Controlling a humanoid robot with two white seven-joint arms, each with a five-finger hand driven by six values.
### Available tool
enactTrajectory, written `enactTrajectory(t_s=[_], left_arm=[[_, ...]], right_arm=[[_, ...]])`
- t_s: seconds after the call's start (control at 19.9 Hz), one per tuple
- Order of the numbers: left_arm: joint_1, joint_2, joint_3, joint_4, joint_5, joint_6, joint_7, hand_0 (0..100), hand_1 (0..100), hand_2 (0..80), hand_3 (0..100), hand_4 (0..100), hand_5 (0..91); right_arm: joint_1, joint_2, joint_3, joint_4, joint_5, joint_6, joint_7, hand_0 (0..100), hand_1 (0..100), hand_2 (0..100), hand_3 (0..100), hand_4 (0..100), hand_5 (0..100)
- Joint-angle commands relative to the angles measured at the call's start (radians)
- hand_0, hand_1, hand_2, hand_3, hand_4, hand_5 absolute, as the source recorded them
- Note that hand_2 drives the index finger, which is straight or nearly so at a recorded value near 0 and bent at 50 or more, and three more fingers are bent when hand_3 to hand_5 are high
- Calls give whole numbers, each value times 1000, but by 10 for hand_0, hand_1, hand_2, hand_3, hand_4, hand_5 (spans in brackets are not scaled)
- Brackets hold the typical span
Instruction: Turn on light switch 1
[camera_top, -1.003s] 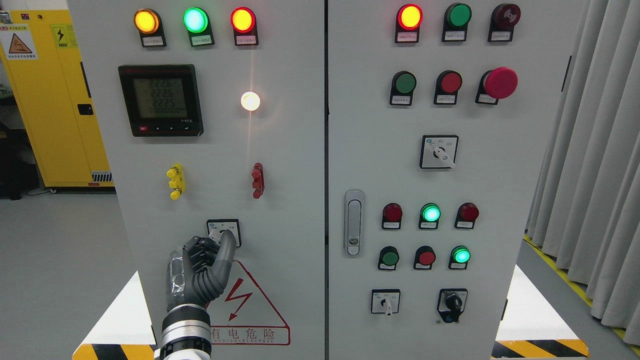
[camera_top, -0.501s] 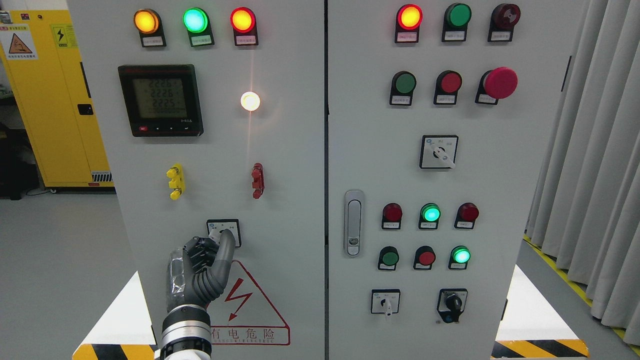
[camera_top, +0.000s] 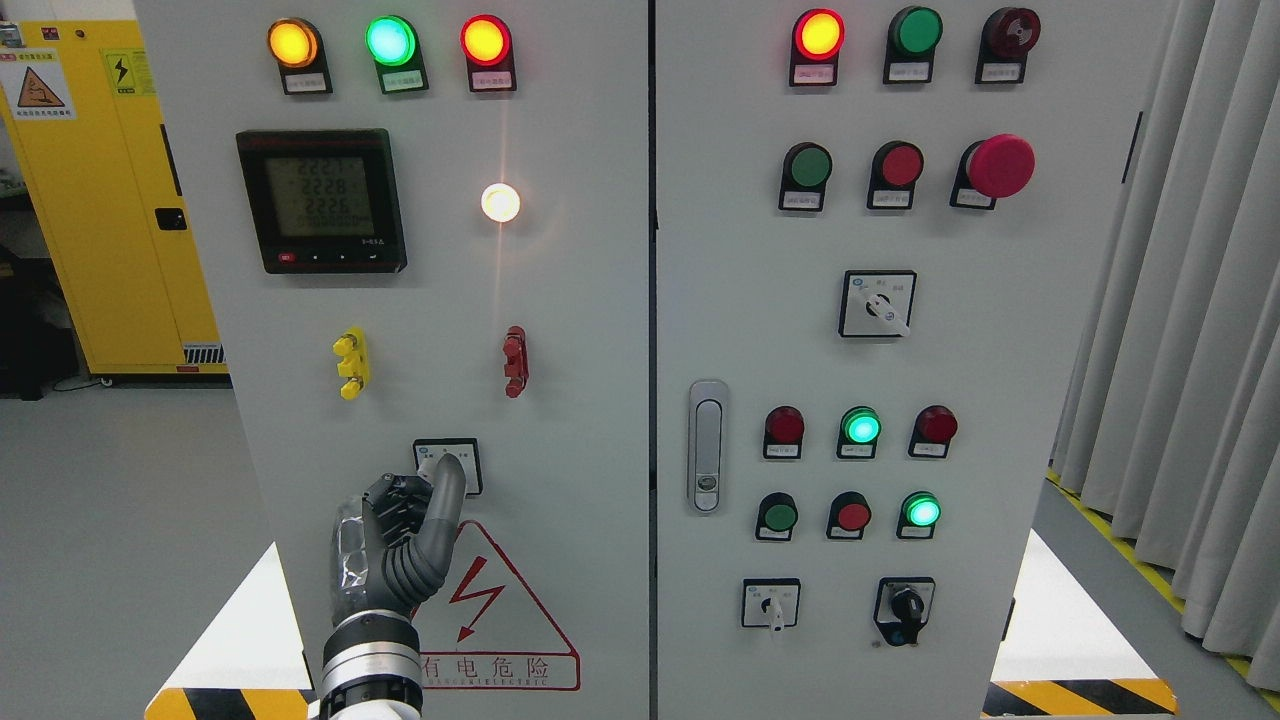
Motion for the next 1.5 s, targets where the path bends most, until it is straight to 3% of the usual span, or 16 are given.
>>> enactTrajectory(t_s=[0.0, 0.8, 1.1, 1.45], left_arm=[[2, 0, 0, -1, 3, 0, 10, 346, 415, 604, 896, 871, 818], [67, 6, 0, -33, 34, -34, 49, 147, 416, 643, 951, 876, 819], [170, 16, 2, -45, 66, -200, 49, 102, 413, 651, 964, 877, 824], [377, 42, 16, -41, 73, -380, 46, 75, 362, 639, 940, 909, 840]], right_arm=[[0, 0, 0, 0, 0, 0, -3, 0, 500, 40, 0, 0, 0], [0, 0, 0, 0, 0, 0, -1, 0, 500, 40, 0, 0, 0], [0, 0, 0, 0, 0, 0, -1, 0, 500, 40, 0, 0, 0], [0, 0, 0, 0, 0, 0, -1, 0, 500, 40, 0, 0, 0]])
